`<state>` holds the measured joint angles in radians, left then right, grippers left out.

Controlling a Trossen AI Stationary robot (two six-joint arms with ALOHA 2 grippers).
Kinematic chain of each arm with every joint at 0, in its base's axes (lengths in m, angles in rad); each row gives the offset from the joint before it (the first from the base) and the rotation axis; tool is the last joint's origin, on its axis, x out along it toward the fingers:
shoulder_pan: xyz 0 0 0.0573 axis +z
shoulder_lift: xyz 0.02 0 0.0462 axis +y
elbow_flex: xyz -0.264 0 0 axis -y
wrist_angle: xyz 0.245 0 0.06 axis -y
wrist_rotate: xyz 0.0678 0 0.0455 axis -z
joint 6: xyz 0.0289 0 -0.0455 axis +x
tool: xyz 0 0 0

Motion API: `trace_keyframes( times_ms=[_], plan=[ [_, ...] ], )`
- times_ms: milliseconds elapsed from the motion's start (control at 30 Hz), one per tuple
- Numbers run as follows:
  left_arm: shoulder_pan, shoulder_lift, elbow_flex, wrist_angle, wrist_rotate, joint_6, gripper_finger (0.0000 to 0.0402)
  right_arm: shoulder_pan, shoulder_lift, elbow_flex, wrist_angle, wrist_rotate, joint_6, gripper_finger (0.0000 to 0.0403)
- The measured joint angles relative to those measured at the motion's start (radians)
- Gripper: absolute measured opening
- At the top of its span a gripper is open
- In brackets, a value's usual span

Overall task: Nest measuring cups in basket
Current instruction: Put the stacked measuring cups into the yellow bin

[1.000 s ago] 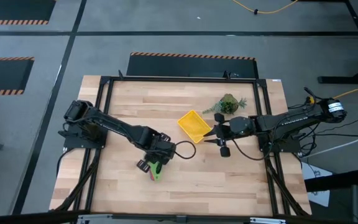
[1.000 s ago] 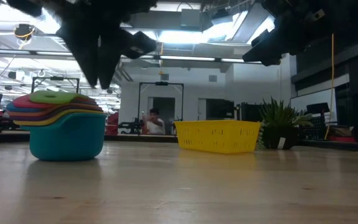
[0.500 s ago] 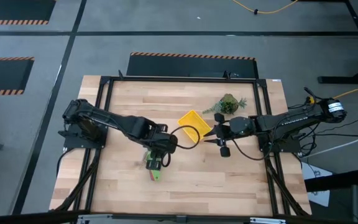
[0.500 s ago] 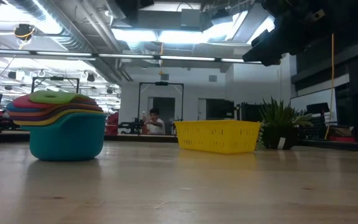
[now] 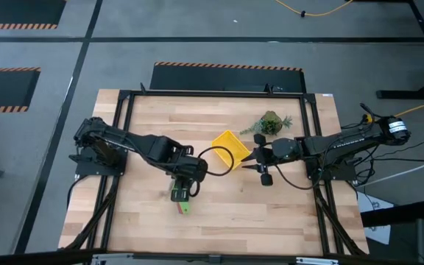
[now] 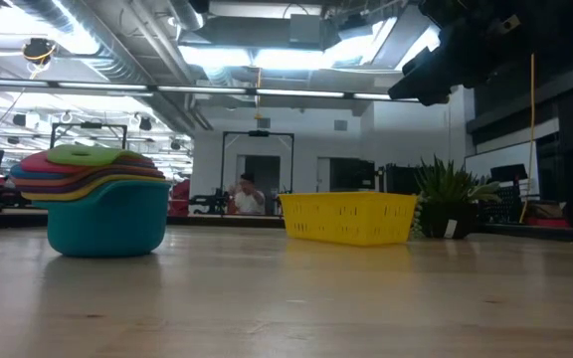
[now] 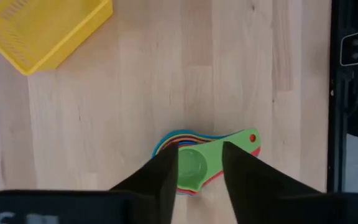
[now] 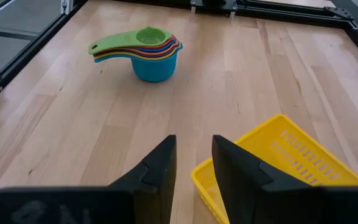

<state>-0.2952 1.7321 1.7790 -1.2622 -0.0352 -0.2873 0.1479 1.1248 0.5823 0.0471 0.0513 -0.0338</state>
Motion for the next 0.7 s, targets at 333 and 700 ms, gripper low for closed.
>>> trace_keyframes(
  times_ms=[333, 700],
  plan=[
    [-0.045, 0.000, 0.000, 0.014, -0.057, 0.000, 0.0208, 0.000, 0.000, 0.000, 0.000, 0.000, 0.000, 0.0108],
    [-0.072, 0.000, 0.000, 0.017, -0.053, -0.177, 0.0211, 0.000, 0.000, 0.000, 0.000, 0.000, 0.002, 0.0108]
  ],
)
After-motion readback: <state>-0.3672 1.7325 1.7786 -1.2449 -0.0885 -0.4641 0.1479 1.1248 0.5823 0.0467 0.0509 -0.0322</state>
